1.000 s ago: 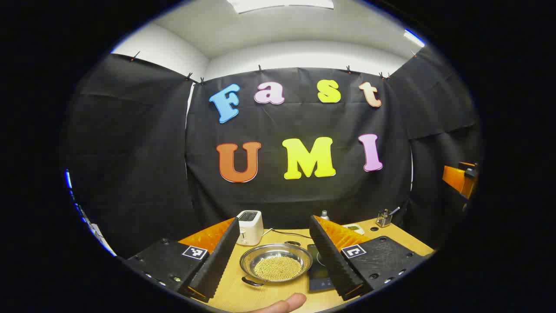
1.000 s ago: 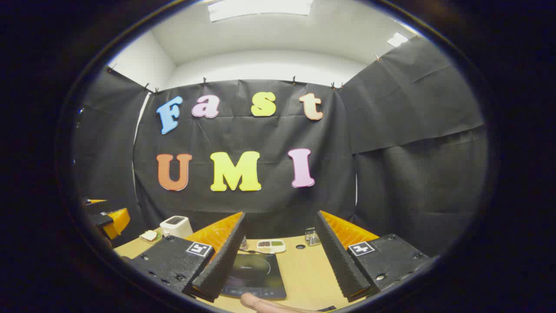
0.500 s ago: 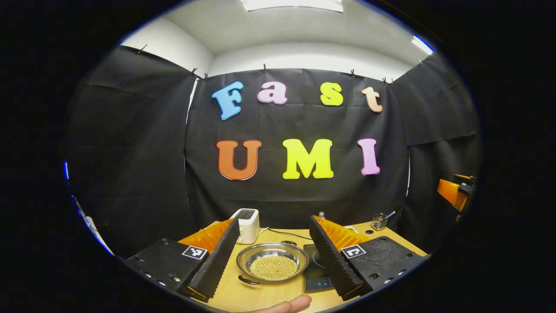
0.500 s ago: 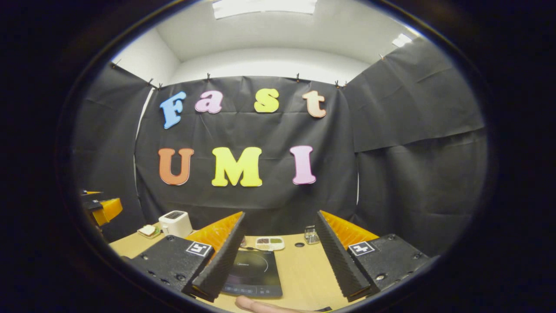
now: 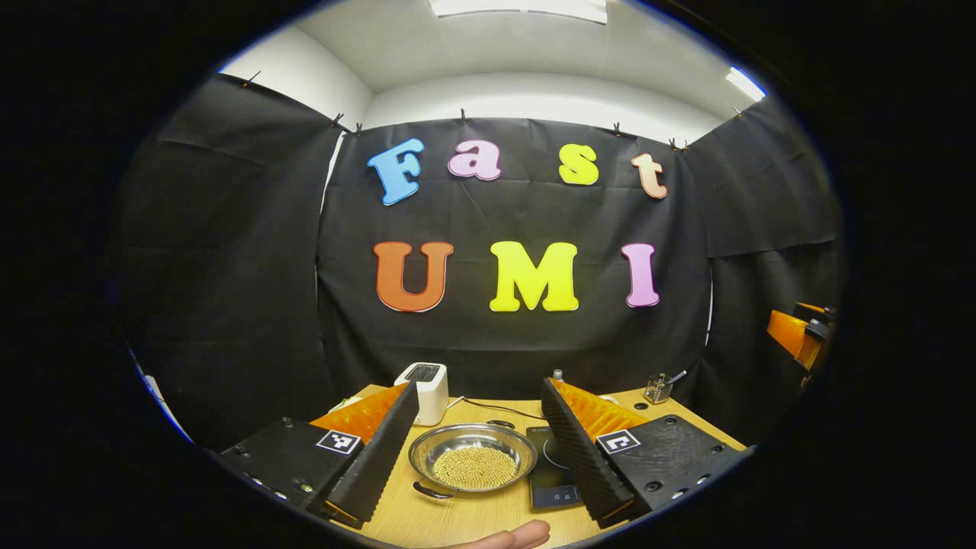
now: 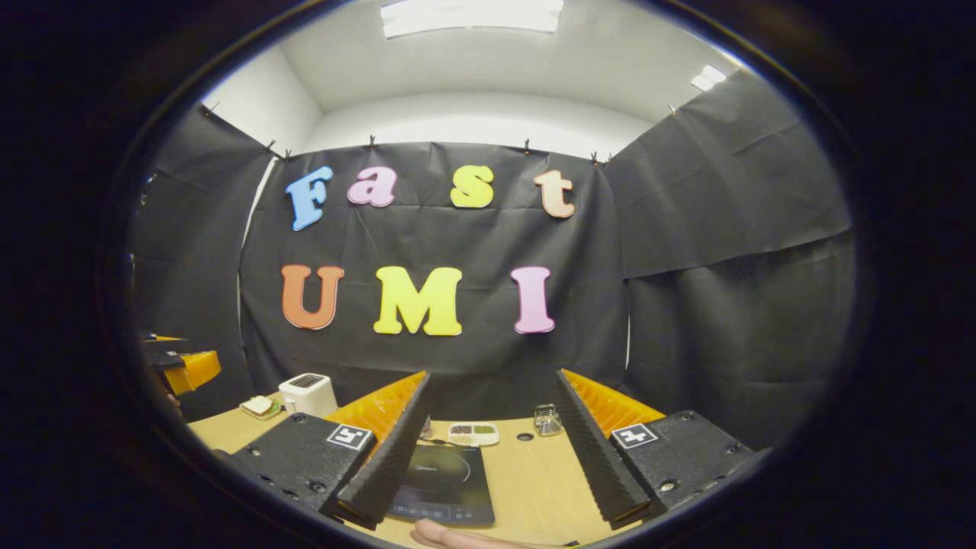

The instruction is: First push the handle of the pot to place it horizontally, then grasp the pot with both hands and set it on the induction cooktop.

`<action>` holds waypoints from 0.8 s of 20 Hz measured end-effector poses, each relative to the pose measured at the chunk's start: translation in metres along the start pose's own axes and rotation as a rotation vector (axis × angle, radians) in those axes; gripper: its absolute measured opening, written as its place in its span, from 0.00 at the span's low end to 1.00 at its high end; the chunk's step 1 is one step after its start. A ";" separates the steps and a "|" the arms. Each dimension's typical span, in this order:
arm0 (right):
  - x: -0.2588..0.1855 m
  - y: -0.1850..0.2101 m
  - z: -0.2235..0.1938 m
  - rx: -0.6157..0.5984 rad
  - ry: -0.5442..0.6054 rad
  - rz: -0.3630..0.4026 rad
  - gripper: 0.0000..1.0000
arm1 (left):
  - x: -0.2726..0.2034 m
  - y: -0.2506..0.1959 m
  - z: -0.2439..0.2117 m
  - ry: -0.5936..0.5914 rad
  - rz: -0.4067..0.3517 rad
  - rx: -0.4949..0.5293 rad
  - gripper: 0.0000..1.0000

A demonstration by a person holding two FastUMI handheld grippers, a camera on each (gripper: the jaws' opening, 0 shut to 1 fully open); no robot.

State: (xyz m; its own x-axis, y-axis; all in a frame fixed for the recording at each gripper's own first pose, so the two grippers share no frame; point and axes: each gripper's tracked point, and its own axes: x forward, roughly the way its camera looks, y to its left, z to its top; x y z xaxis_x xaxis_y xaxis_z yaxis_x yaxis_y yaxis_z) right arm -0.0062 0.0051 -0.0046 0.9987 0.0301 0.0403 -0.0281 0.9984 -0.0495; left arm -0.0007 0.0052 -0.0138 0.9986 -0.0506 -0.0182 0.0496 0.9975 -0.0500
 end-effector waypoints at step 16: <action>0.010 0.008 -0.024 0.001 0.037 0.017 0.96 | 0.026 0.002 -0.075 0.186 -0.103 -0.008 0.11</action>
State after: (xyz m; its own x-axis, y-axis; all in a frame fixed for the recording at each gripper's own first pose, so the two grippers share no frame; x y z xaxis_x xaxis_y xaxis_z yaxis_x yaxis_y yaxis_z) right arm 0.0044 0.0118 -0.0281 0.9990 0.0457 0.0029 -0.0455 0.9978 -0.0488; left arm 0.0242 0.0018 -0.0888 0.9671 -0.1609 -0.1968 0.1501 0.9863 -0.0690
